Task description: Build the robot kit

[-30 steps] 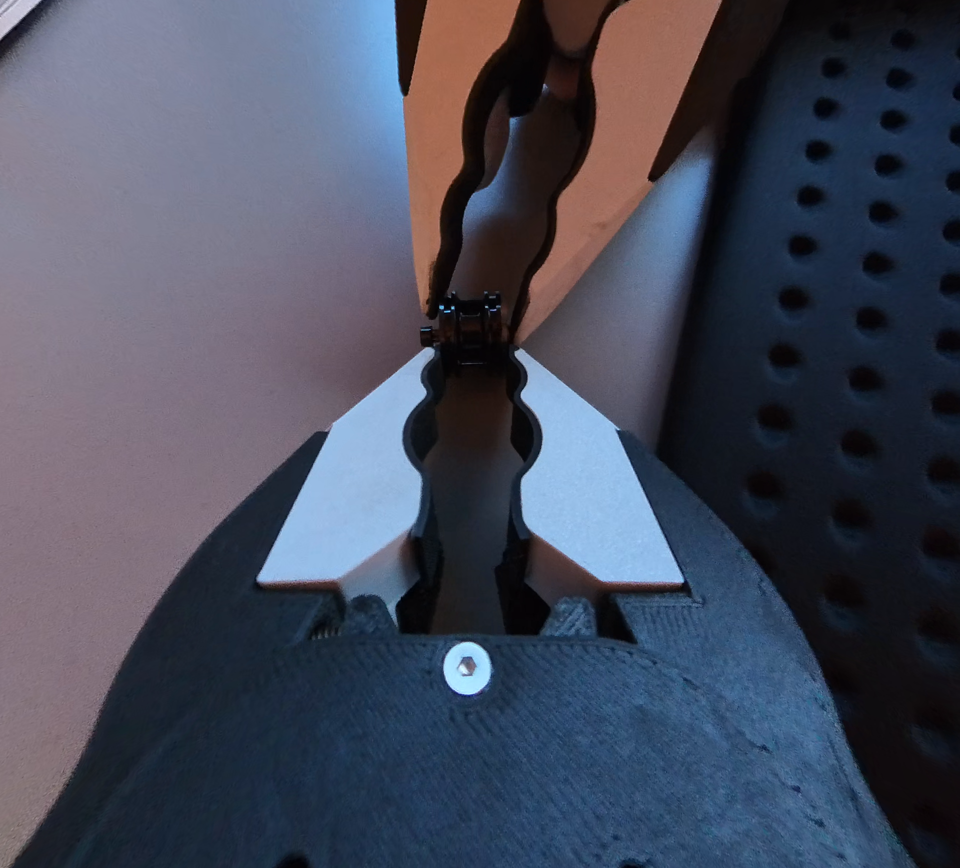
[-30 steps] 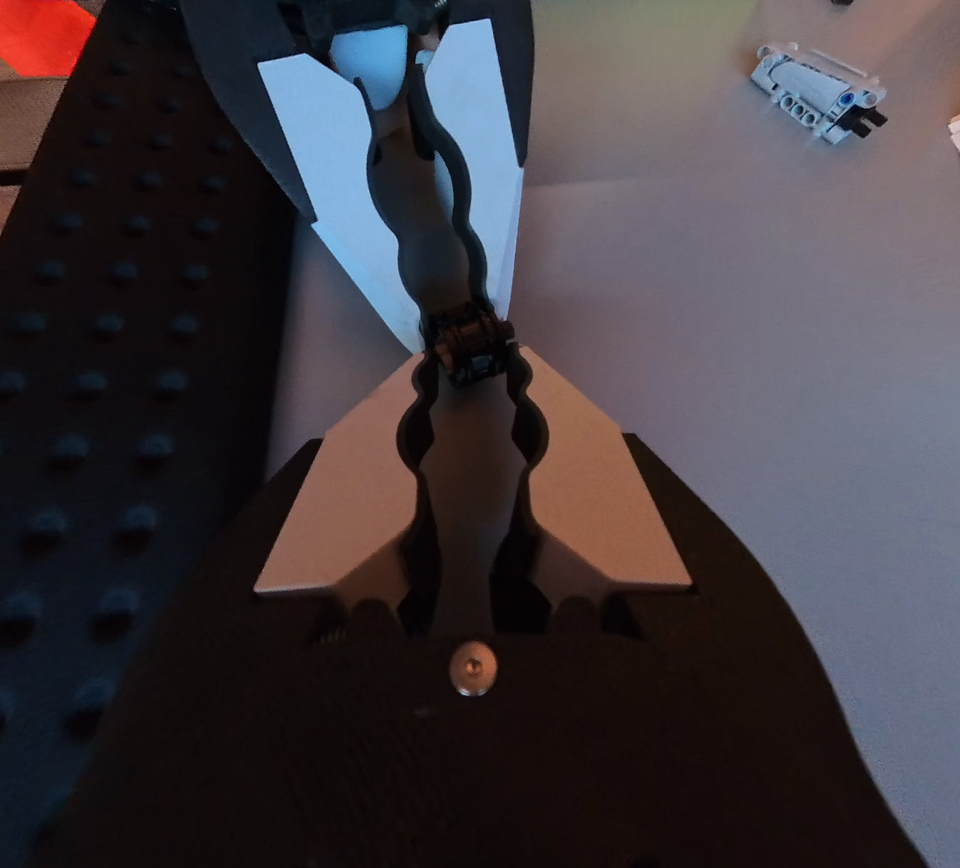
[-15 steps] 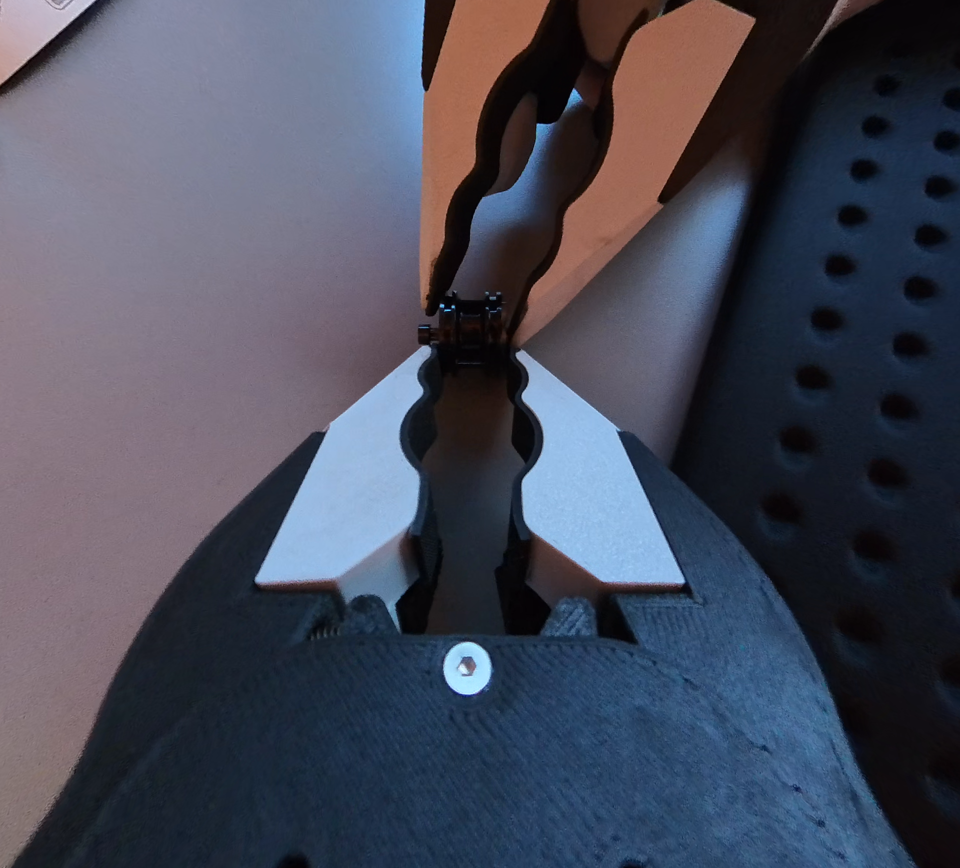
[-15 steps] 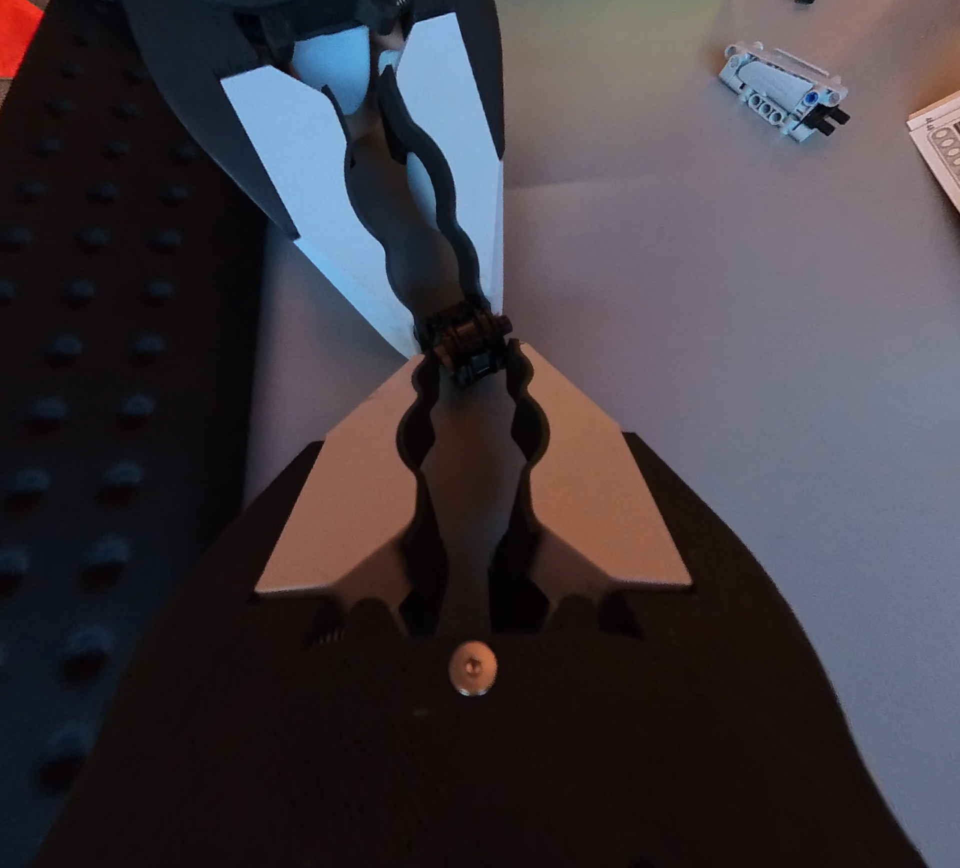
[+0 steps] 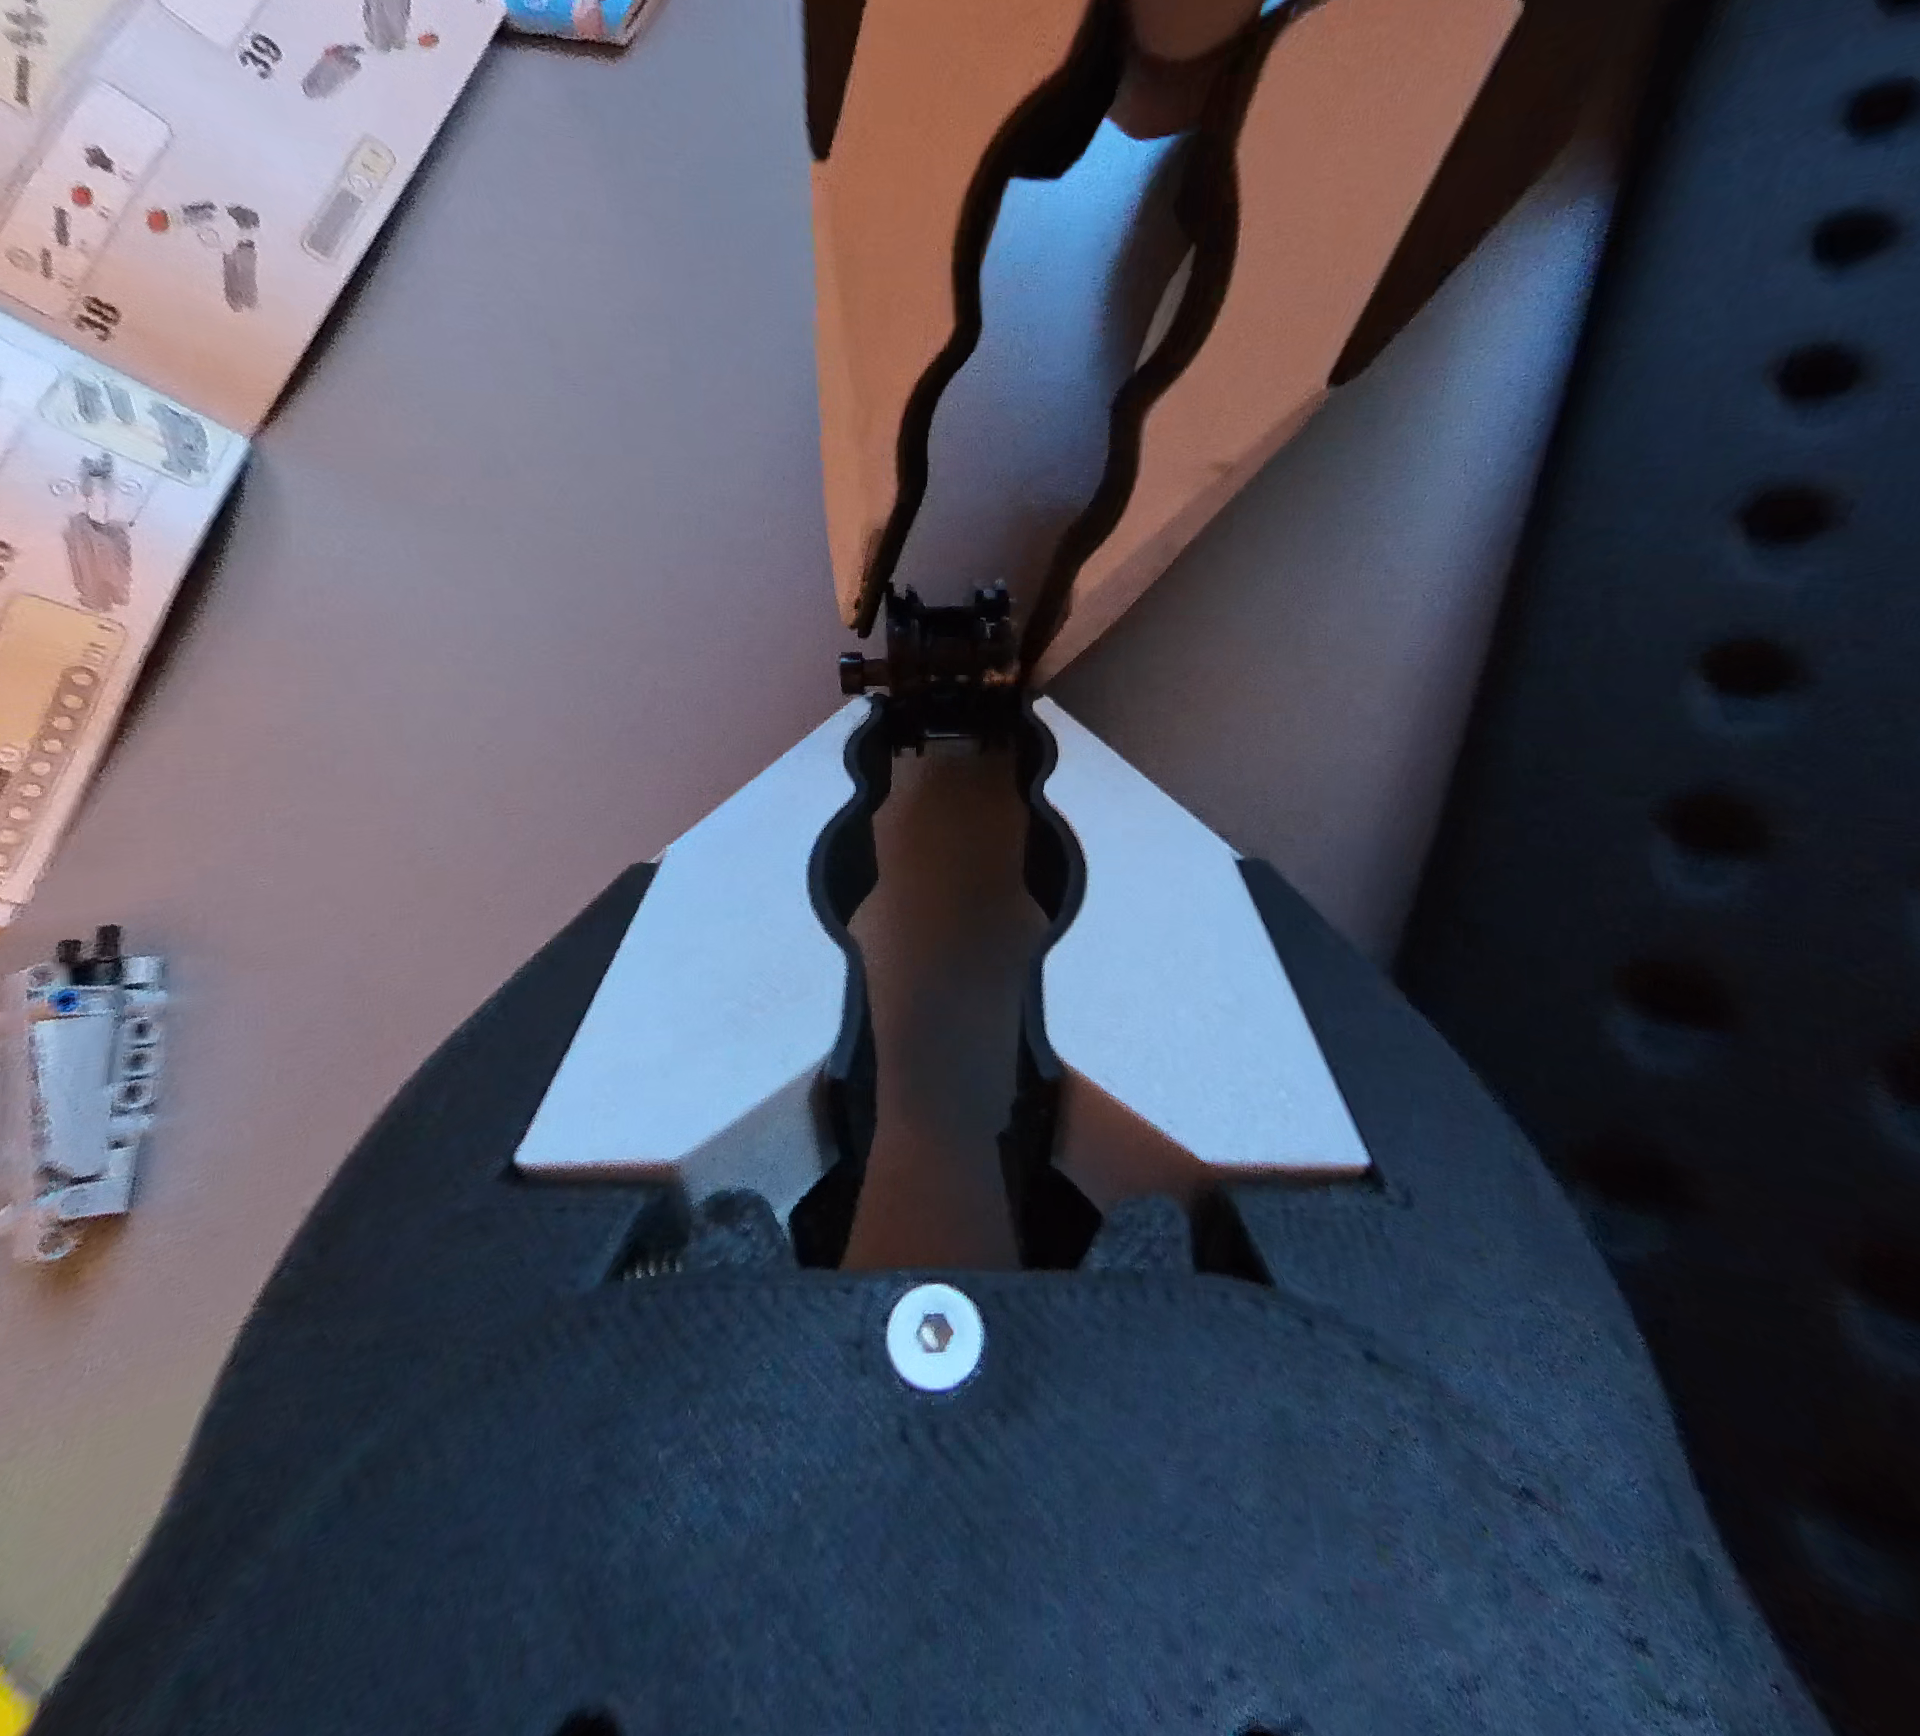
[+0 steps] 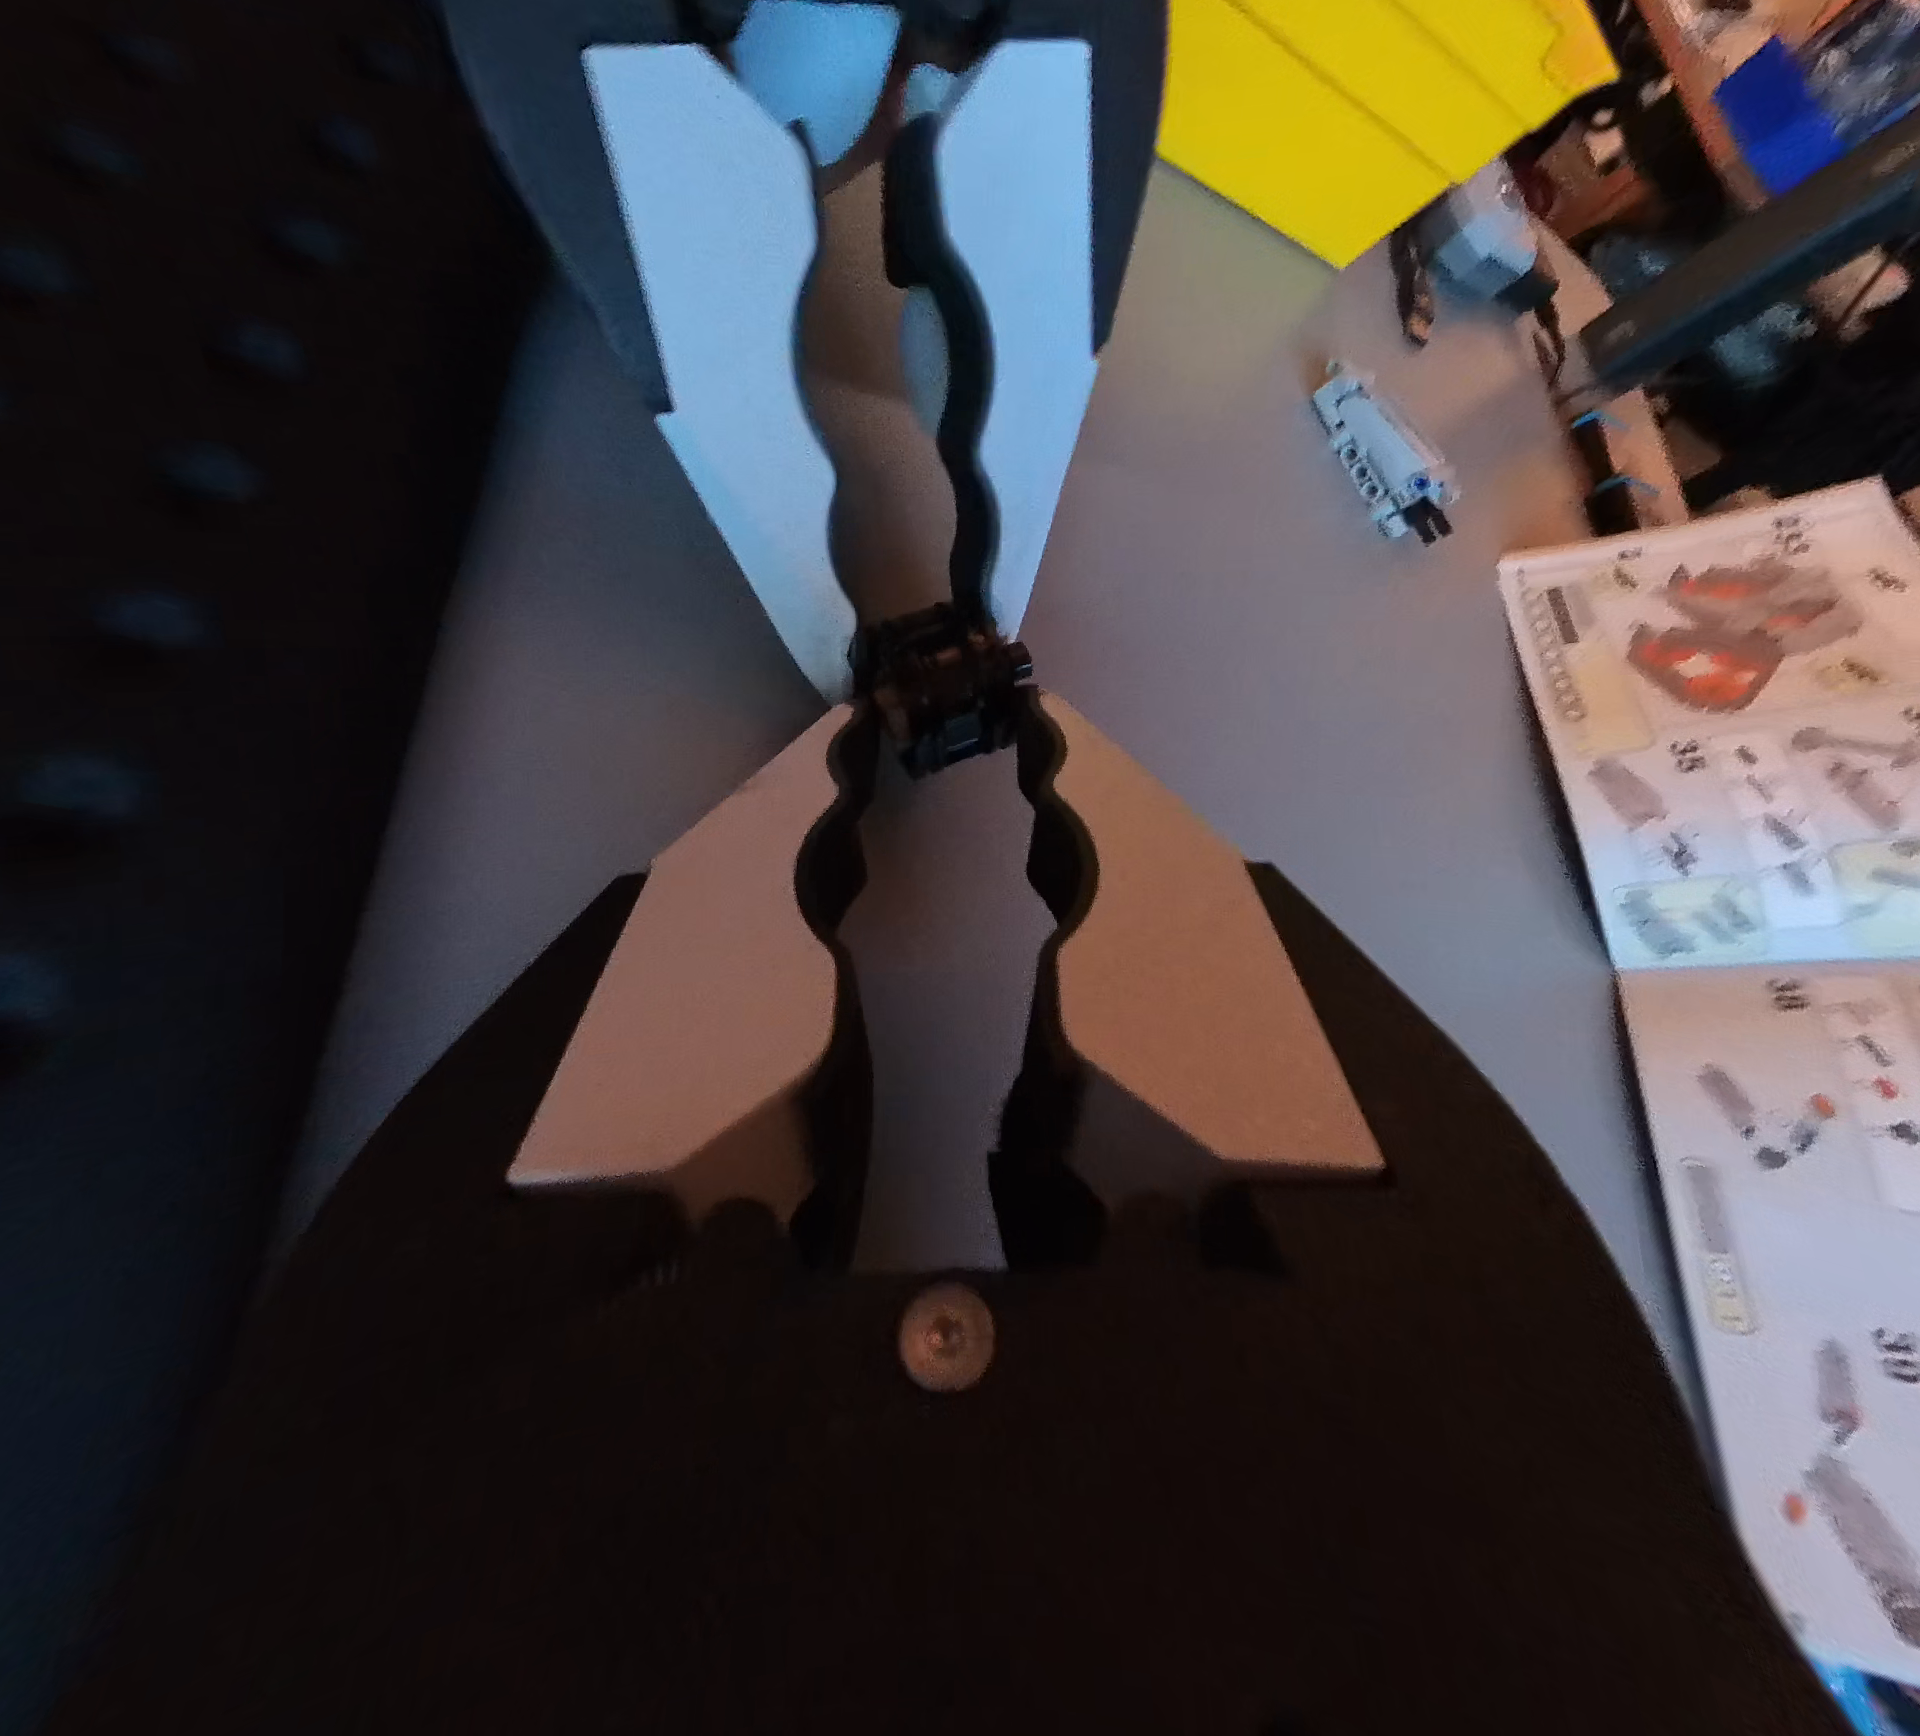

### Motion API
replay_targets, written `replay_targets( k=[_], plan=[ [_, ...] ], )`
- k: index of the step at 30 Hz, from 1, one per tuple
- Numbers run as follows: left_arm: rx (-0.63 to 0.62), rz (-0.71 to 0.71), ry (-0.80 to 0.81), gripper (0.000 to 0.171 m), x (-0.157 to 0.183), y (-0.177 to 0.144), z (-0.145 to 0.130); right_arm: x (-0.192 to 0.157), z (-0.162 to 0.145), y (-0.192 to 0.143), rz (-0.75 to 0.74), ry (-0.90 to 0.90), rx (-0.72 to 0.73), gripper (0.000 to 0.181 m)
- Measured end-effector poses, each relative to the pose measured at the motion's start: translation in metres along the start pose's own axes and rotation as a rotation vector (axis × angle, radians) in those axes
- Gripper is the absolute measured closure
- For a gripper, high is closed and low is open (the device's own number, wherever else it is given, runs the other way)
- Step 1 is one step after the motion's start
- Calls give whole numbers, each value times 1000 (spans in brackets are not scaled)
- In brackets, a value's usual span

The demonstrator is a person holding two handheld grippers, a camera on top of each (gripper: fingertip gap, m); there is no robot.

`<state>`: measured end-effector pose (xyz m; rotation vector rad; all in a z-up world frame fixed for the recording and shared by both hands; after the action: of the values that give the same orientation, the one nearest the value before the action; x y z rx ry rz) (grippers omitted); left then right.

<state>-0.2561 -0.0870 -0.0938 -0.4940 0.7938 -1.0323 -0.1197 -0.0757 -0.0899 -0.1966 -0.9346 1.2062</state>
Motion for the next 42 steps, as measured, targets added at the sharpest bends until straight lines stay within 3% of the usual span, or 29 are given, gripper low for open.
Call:
replay_targets(
  k=[8,11,14,16,22,25,28,32,34,37,42],
  plan=[
    [190,-387,-465,120,-39,-15,-13,-2,3,-9,-168,-162,26,155],
    [296,-537,-603,121,-47,-20,-11,-4,14,-17,-305,-260,83,155],
    [356,-601,-674,125,-50,-21,-8,-10,21,-22,-392,-354,113,155],
    [374,-637,-671,142,-48,-21,-6,-12,20,-20,-426,-405,93,155],
    [208,-478,-534,143,-44,-7,-9,-11,5,-3,-312,-389,-4,156],
    [126,-336,-417,143,-42,-2,-9,-2,-5,-1,-240,-304,-61,156],
    [59,-267,-336,143,-36,4,-11,5,-15,-7,-101,-130,-24,156],
    [57,-270,-315,142,-33,5,-9,17,-16,-10,125,205,100,156],
    [33,-270,-307,130,-31,7,-9,24,-13,-9,168,306,144,156],
    [13,-260,-272,116,-27,7,-8,29,-11,-8,188,370,181,157],
    [54,-234,-275,121,-27,3,-7,27,-10,-5,208,361,160,162]
  ],
)
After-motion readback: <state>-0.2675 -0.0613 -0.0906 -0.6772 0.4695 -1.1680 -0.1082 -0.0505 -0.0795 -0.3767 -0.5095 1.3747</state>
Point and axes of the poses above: each gripper's, where its closed fingertips meet, y out along the fingers, z out of its top, x = y × z across the jaws, the point moved 10 cm from there along -y, back along the fingers, and after that the axes turned 7 degrees about -x, right-handed, at the moved point
